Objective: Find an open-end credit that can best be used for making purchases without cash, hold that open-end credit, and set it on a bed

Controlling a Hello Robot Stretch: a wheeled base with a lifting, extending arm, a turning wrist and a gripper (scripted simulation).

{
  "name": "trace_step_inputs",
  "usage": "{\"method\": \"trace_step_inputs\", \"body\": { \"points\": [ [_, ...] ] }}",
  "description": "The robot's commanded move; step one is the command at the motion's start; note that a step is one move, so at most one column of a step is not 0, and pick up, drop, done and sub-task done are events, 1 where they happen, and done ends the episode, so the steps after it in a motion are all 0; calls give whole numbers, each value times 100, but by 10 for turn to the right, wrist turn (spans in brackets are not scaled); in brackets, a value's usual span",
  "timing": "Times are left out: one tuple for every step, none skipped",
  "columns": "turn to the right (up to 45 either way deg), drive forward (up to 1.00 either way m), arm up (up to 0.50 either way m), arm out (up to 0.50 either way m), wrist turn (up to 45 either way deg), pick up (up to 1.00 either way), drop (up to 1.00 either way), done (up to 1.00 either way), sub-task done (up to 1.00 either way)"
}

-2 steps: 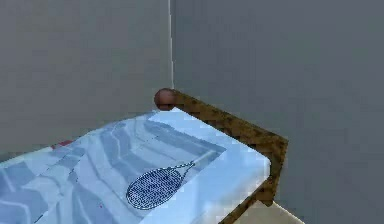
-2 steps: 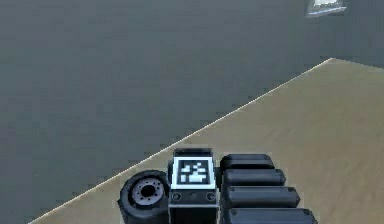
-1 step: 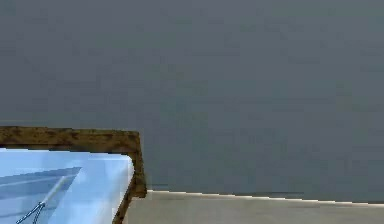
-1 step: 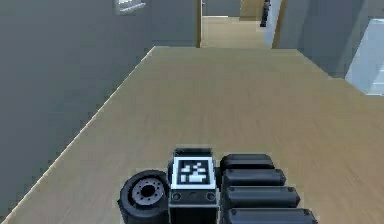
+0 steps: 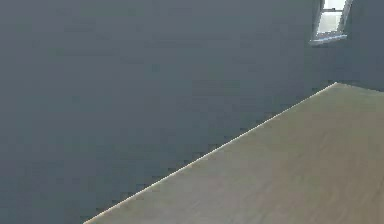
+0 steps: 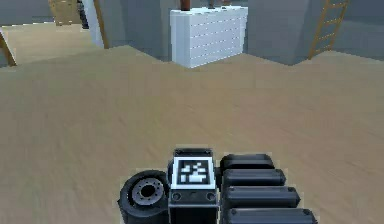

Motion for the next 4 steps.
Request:
{"method": "trace_step_inputs", "body": {
  "points": [
    [420,0,0,0,0,0,0,0,0],
    [0,5,0,0,0,0,0,0,0],
    [-450,0,0,0,0,0,0,0,0],
    [-390,0,0,0,0,0,0,0,0]
  ]
}}
